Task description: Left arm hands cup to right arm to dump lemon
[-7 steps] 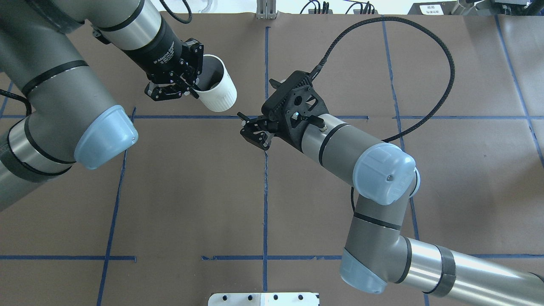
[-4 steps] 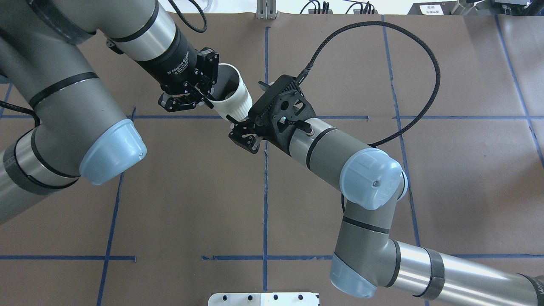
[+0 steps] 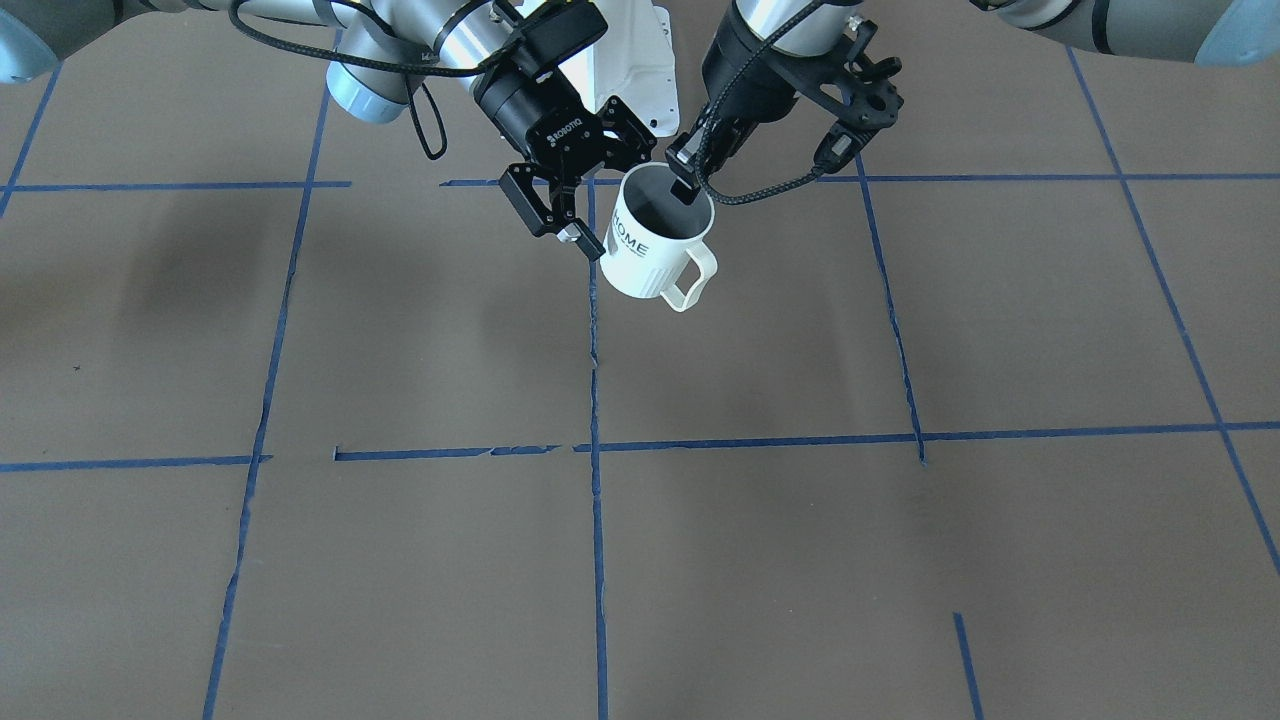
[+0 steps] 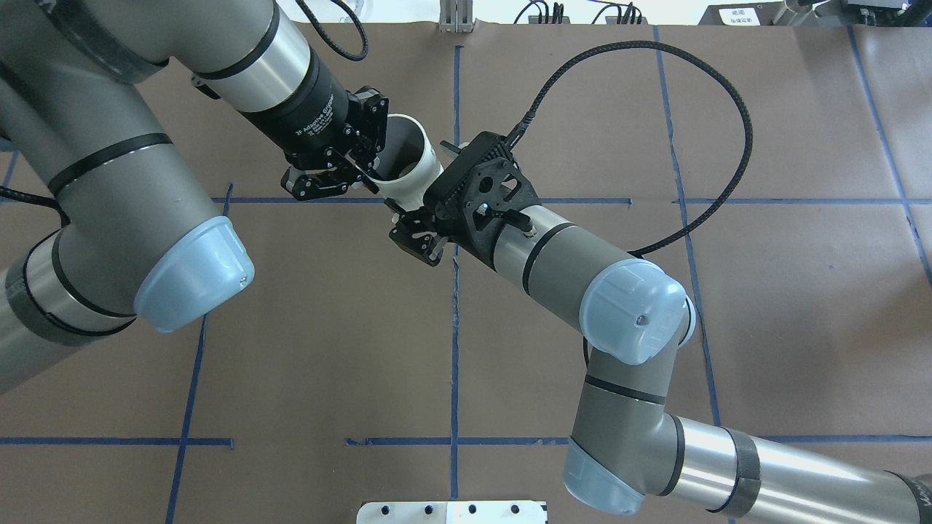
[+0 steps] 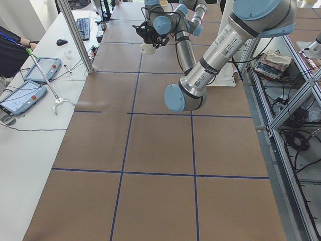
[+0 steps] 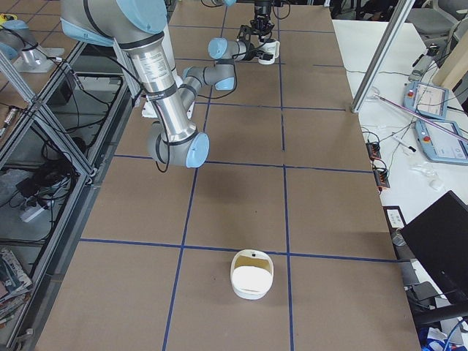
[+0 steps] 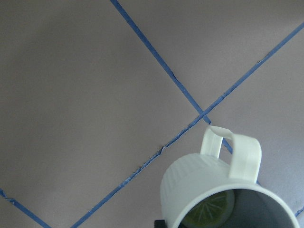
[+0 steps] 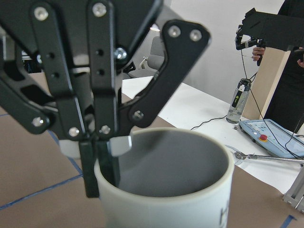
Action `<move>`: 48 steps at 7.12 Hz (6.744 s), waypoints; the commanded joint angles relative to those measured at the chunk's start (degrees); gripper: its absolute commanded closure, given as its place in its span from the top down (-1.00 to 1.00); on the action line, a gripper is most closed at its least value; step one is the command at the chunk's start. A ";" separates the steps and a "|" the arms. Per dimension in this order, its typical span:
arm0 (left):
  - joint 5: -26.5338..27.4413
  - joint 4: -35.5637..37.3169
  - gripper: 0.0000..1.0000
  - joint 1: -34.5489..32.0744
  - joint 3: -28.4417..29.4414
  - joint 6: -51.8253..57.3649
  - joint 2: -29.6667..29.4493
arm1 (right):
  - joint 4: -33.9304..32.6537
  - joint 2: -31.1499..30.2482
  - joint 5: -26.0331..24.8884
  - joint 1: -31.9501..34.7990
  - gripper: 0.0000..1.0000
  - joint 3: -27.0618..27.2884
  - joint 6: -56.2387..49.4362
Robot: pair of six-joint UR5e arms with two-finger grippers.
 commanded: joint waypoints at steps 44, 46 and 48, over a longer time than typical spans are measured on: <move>-2.45 0.12 1.00 -22.28 2.00 76.73 28.07 | 96.92 -47.46 2.04 40.61 -0.86 -39.90 133.38; -2.45 0.12 1.00 -22.28 1.92 76.73 28.07 | 100.70 -47.46 -0.24 40.61 -0.86 -42.45 138.82; -2.37 0.03 1.00 -22.28 1.92 76.73 28.07 | 102.73 -47.46 -0.34 40.61 -0.86 -43.95 139.57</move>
